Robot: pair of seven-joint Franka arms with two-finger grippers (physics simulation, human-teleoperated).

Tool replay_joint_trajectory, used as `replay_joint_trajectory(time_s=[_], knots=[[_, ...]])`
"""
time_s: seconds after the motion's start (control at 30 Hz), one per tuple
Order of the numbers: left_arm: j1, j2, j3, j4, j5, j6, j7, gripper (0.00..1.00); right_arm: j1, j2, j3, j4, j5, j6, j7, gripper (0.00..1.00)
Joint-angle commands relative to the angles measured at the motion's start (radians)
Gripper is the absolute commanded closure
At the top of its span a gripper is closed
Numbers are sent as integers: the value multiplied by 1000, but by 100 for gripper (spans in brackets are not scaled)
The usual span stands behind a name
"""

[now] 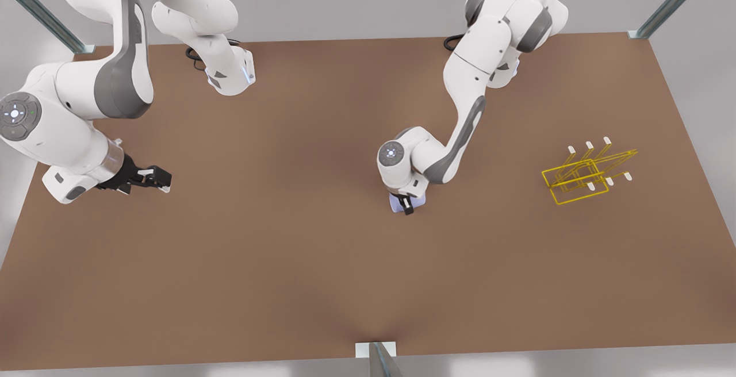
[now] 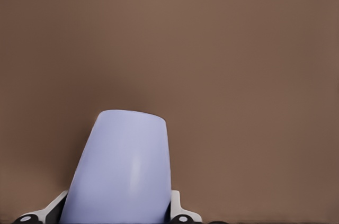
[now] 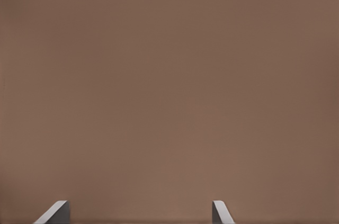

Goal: Place the cup on the cup holder

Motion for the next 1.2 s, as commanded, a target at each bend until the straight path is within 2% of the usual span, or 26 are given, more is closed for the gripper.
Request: replay_joint_trajectory(time_s=[0.0, 0.17, 0.27, 0.47, 0.73, 0.8, 0.9, 0.97, 1.17], knots=[[3, -18, -3, 4, 5, -35, 39, 24, 0, 0, 0, 0, 1, 3, -13, 0], [10, -84, 2, 34, -32, -228, 116, 22, -1, -2, 0, 0, -1, 3, -8, 0], [8, -93, -3, 34, -34, -253, 116, 21, -1, -2, 0, 0, -1, 1, -10, 0], [-59, -122, 5, 31, -17, -472, 101, 21, -1, 0, 0, 0, -1, 1, -10, 0], [-89, -124, 13, 28, 330, -1049, 56, 21, -1, -2, 0, 0, -1, 3, -10, 0], [-89, -171, 14, 19, 425, -1184, 58, 21, -1, 0, 0, 0, -1, 1, -10, 0], [-89, -165, 14, 16, 529, -1311, 56, 21, -1, -2, 0, 0, -1, 1, -10, 0], [-81, -159, 16, -45, 605, -1325, 46, 21, -1, 0, 0, 0, -1, 1, -11, 0], [-47, -159, 16, -174, 660, -1254, -56, 21, 0, 1, 0, 0, -1, 3, -13, 0]])
